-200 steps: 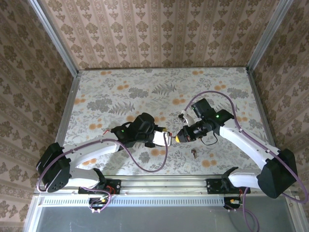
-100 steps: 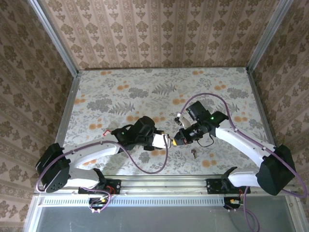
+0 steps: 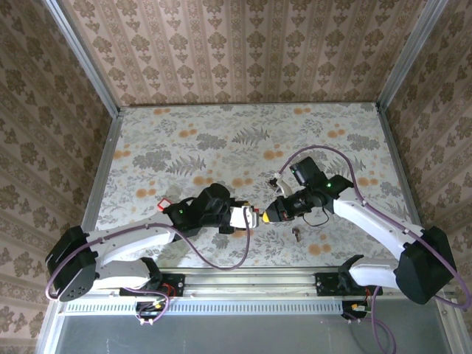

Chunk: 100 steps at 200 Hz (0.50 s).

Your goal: Unlock with the key

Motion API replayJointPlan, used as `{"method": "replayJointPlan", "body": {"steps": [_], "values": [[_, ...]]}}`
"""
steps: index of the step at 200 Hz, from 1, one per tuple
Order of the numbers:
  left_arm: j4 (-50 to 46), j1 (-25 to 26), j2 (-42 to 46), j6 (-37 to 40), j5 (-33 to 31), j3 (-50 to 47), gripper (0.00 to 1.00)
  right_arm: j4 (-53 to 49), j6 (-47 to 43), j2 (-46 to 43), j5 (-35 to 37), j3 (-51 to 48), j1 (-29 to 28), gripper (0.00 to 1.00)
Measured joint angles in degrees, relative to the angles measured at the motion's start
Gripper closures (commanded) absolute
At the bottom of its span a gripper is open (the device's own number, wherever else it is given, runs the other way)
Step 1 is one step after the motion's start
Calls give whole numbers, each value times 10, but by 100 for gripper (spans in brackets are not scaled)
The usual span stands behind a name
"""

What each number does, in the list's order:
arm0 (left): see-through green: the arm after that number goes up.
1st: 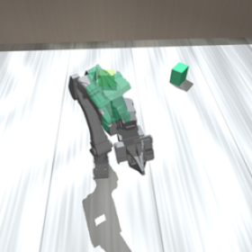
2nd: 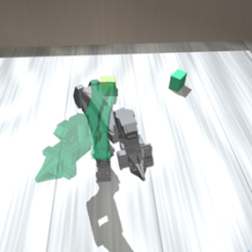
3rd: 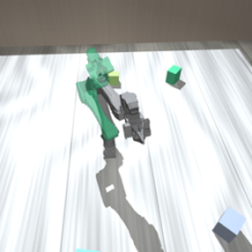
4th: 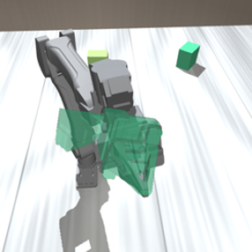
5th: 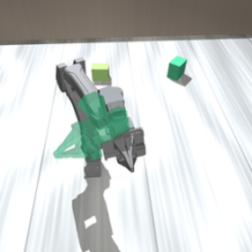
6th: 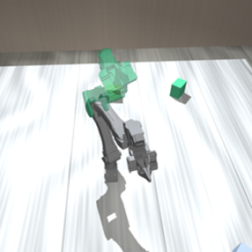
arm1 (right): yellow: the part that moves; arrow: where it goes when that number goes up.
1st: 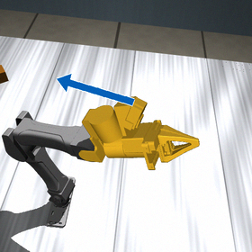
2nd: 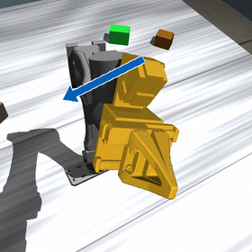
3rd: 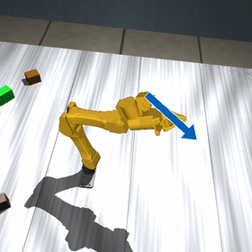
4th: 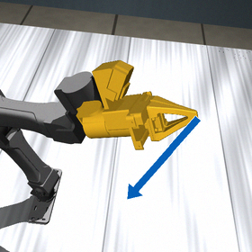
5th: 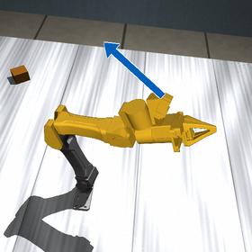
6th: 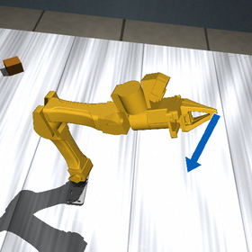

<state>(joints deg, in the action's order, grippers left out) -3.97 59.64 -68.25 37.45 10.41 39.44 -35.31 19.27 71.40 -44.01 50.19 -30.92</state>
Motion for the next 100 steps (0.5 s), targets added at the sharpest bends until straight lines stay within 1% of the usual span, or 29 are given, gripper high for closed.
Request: {"method": "replayJointPlan", "body": {"steps": [32, 70, 100], "values": [[-3, 1, 0, -19, 6, -3, 100, 0, -5, 2, 8, 0, -9, 100], [-21, 4, -12, -35, 32, 2, 100, -25, -47, -10, 60, 3, -40, 100], [-23, 4, -12, -44, 39, 3, 100, -27, -68, -12, 65, 4, -44, 100]]}}
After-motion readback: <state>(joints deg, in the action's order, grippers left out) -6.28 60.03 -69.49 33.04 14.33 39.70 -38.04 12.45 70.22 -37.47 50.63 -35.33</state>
